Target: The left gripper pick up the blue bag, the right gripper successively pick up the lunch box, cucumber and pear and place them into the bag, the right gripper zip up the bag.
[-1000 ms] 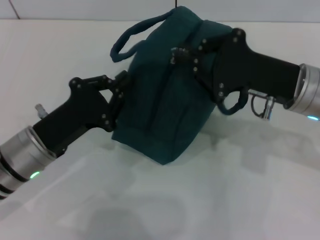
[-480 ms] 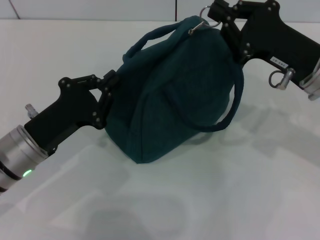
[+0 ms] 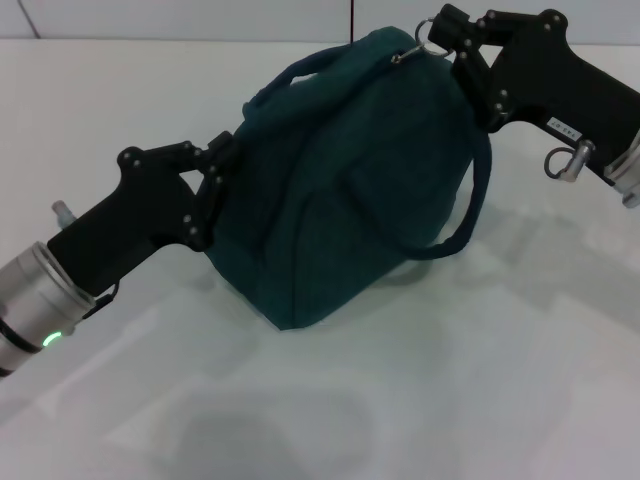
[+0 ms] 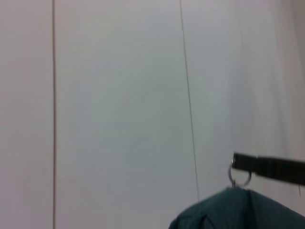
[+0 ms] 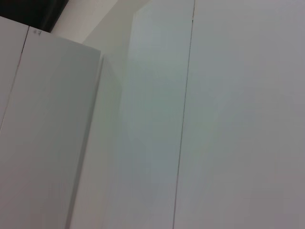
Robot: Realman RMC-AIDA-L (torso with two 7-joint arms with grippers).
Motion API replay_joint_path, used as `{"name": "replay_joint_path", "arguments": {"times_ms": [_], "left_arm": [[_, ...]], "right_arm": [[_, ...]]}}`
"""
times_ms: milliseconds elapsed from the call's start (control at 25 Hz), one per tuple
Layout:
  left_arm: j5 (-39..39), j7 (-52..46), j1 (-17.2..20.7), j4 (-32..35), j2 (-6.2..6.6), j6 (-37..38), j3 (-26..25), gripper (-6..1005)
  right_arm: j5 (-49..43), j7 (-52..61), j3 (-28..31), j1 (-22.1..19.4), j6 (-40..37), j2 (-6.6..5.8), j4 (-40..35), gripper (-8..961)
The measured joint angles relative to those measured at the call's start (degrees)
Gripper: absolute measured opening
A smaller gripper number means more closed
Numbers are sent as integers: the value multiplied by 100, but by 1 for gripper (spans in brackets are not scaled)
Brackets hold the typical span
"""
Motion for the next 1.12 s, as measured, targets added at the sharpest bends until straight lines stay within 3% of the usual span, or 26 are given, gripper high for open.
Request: {"name": "replay_joint_path", "arguments": {"times_ms": [360,560,600,880,1120], "left_arm": [[-553,516,-5,619,-79,2,-34,76],[-523,-388,-305,476,-37,2,9,257],[-377,-1118,-581,162,-29,18,44,293],[-137,-2865,-1253,-722,53,233,46,497],[516,-4118,-1861,-1469,210,407,52,730]], "right_arm": [[1,1,-6,18,-2,15,5,19],[2,1,-34,2,-30,23,11,19],[2,2,-29,-7,-39,24,14,19],[0,0,-11,-13,-54,21,15,20],[-4,-20,-8,-5,-55,18,14,19]]}}
